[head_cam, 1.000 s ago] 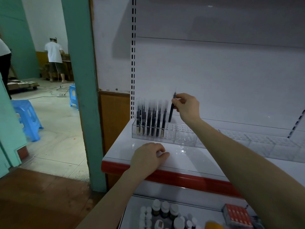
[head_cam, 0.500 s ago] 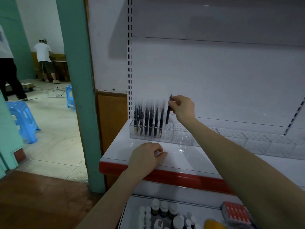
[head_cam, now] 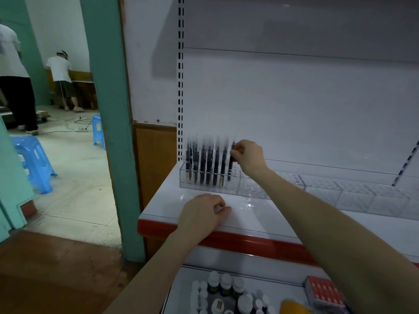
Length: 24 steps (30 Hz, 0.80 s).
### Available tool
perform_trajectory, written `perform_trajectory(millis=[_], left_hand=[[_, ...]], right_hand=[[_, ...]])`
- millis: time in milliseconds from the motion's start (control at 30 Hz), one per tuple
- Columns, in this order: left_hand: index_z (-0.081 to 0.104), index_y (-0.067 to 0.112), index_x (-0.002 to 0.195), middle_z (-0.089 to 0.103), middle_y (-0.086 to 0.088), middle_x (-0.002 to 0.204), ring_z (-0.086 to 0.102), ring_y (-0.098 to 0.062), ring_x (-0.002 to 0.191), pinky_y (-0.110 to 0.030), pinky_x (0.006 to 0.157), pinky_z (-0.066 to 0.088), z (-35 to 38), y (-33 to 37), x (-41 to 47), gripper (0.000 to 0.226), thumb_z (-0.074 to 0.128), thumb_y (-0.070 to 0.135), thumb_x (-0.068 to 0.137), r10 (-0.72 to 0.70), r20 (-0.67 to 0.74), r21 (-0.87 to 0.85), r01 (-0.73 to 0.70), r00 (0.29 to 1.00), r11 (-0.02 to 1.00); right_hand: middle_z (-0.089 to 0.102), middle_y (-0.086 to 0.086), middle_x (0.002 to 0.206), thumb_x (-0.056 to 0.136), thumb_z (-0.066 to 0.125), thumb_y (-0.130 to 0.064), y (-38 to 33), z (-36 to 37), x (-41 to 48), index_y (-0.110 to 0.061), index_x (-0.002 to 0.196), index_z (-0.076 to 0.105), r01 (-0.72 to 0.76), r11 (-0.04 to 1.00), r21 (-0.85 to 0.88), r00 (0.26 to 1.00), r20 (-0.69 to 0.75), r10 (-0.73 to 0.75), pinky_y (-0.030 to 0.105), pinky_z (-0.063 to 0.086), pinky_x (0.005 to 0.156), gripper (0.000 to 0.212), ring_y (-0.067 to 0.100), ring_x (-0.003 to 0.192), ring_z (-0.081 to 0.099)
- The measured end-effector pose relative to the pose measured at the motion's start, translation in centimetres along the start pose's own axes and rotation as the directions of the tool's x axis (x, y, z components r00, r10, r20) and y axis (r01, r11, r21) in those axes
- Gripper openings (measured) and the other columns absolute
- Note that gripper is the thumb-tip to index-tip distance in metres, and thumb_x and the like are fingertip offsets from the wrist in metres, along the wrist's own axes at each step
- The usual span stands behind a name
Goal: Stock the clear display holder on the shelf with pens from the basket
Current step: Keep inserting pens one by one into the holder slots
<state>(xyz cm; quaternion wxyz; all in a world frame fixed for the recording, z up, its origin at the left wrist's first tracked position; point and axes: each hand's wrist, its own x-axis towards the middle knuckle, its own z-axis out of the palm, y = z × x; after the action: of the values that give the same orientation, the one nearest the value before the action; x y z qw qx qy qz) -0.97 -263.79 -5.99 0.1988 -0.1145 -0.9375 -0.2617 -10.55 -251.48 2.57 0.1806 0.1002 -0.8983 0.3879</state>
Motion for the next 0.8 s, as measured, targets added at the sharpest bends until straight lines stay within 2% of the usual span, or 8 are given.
perform_trajectory(millis=[167,367,467,533,600,700,800], left_hand=[[0.066,0.021,0.106,0.065,0.005,0.107,0.055,-0.011,0.099,-0.022,0.086,0.040,0.2,-0.2,0.1,0.030,0.052,0.043,0.090,-0.007,0.003,0.004,0.007,1.000,1.000],[0.066,0.020,0.104,0.065,0.004,0.104,0.055,-0.012,0.097,-0.023,0.085,0.041,0.1,0.0,0.0,0.029,0.052,0.042,0.090,0.002,0.001,0.017,-0.002,1.000,1.000],[0.067,0.019,0.102,0.066,0.003,0.102,0.056,-0.012,0.094,-0.022,0.083,0.041,0.0,0.1,-0.1,0.029,0.051,0.040,0.091,0.001,0.001,0.028,-0.001,1.000,1.000],[0.066,0.019,0.101,0.066,0.002,0.100,0.057,-0.012,0.093,-0.022,0.081,0.041,-0.1,0.3,-0.2,0.028,0.049,0.040,0.092,-0.001,0.002,0.030,0.001,1.000,1.000],[0.063,0.017,0.107,0.065,0.000,0.104,0.058,-0.015,0.097,-0.025,0.085,0.042,-0.3,0.5,-0.4,0.030,0.047,0.039,0.093,-0.001,0.000,0.014,0.001,1.000,1.000],[0.060,0.012,0.118,0.063,-0.005,0.114,0.056,-0.019,0.105,-0.026,0.090,0.038,-0.4,0.9,-1.2,0.035,0.048,0.035,0.095,0.058,-0.104,0.013,-0.056,0.993,0.998],[0.066,0.000,0.103,0.068,-0.014,0.100,0.061,-0.025,0.094,-0.025,0.083,0.040,-0.8,1.4,-2.7,0.029,0.054,0.024,0.092,0.237,-0.332,-0.002,-0.251,0.913,0.968]], right_hand=[[0.066,0.022,0.103,0.093,0.054,-0.012,0.3,0.4,-0.3,0.004,0.108,0.061,-0.024,1.000,0.015,1.000,0.002,0.024,0.042,0.050,0.090,0.023,0.033,0.097,0.063],[0.065,0.022,0.109,0.092,0.056,-0.015,-0.1,-0.4,-0.7,0.007,0.115,0.057,-0.075,0.996,-0.049,0.996,0.048,0.078,0.036,0.048,0.090,0.031,0.033,0.104,0.060],[0.064,0.023,0.111,0.092,0.057,-0.016,0.1,-1.2,-1.9,0.008,0.121,0.052,-0.103,0.995,0.000,0.995,0.006,0.103,0.035,0.046,0.091,0.038,0.033,0.107,0.058],[0.065,0.019,0.108,0.092,0.056,-0.017,0.4,-1.8,-3.2,0.004,0.121,0.054,-0.100,0.993,0.061,0.994,-0.045,0.103,0.031,0.045,0.091,0.036,0.029,0.105,0.060],[0.067,0.015,0.101,0.092,0.054,-0.016,0.5,-2.4,-4.9,0.000,0.116,0.057,-0.079,0.988,0.134,0.989,-0.110,0.094,0.034,0.048,0.091,0.029,0.027,0.100,0.063],[0.066,0.006,0.084,0.092,0.052,-0.012,0.3,-3.6,-8.5,-0.003,0.105,0.061,-0.014,0.965,0.261,0.976,-0.206,0.070,0.036,0.054,0.085,0.018,0.021,0.085,0.066],[0.066,0.001,0.075,0.092,0.053,-0.010,0.2,-4.5,-13.6,-0.011,0.090,0.060,0.074,0.918,0.390,0.963,-0.266,0.035,0.034,0.056,0.078,0.007,0.019,0.077,0.068]])
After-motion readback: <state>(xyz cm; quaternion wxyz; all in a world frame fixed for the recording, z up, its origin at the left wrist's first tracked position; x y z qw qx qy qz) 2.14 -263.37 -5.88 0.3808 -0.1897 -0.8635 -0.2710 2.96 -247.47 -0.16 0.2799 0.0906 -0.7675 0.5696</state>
